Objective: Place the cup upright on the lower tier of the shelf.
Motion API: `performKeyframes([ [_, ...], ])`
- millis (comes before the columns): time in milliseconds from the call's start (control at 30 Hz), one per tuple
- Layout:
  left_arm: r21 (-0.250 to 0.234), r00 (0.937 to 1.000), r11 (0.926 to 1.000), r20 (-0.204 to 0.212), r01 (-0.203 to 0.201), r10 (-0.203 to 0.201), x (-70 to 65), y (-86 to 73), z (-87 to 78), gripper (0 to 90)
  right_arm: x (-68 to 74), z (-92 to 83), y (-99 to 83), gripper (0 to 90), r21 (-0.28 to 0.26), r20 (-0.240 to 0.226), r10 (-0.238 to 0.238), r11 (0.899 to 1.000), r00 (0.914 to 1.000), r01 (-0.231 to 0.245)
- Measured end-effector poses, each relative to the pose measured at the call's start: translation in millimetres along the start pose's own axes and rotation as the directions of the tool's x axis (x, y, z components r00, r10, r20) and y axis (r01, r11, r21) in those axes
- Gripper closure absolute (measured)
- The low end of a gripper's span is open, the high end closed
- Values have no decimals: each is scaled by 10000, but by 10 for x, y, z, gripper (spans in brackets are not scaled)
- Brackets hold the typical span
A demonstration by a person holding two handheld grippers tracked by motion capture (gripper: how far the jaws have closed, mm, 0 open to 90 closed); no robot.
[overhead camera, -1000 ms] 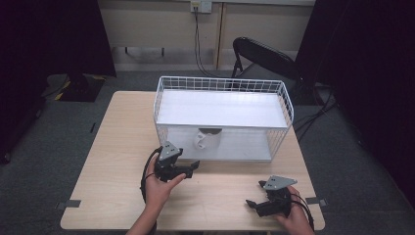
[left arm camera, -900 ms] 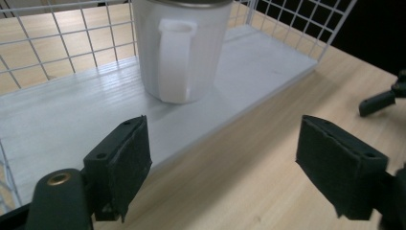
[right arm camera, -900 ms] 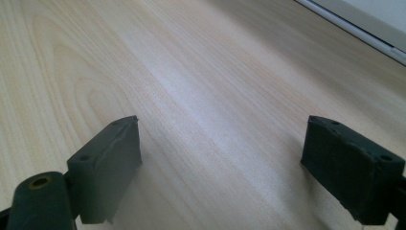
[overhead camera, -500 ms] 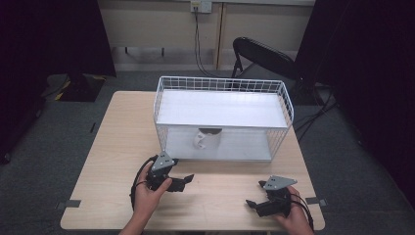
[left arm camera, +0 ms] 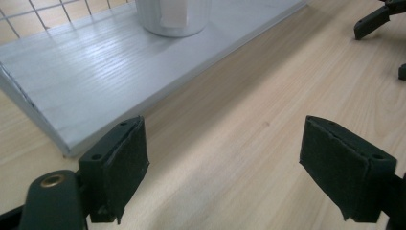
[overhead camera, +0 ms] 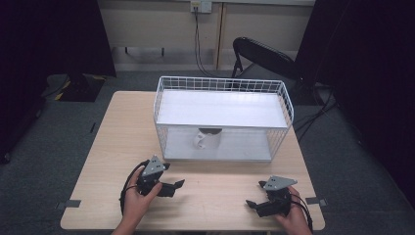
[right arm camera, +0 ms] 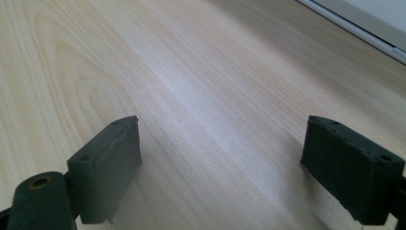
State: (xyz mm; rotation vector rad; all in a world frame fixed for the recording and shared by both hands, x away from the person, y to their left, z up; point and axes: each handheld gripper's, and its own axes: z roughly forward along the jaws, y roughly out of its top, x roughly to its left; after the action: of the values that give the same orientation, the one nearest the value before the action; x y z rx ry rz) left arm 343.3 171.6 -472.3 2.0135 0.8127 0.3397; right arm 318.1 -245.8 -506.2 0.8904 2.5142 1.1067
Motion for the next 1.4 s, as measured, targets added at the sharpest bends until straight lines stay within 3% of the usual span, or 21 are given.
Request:
performKeyframes([
  [133, 5, 9998, 9999, 75, 162, -162, 43, -44, -51, 164, -2, -1, 0, 123, -4, -7, 5, 10000, 10000, -5],
  [500, 399, 9997, 9989, -11, -249, 249, 130, -204, -119, 164, -1, -1, 0, 123, -2, 2, -3, 10000, 10000, 3],
  [667, 363, 9999, 9993, -140, -41, 46, 188, -286, -137, 164, -1, -1, 0, 123, -1, 2, -2, 10000, 10000, 2],
  [1267, 914, 9985, 9958, -531, -81, 130, 295, -453, -195, 166, -2, -1, 0, 123, -4, 13, -4, 10000, 10000, 4],
  [1333, 1118, 9982, 9937, -573, -97, 162, 289, -460, -192, 166, -1, -1, 0, 123, 1, 11, 6, 10000, 10000, -6],
  [1400, 1615, 9970, 9867, -710, -188, 306, 279, -468, -178, 166, -1, -1, 0, 123, 1, 13, 7, 10000, 10000, -7],
])
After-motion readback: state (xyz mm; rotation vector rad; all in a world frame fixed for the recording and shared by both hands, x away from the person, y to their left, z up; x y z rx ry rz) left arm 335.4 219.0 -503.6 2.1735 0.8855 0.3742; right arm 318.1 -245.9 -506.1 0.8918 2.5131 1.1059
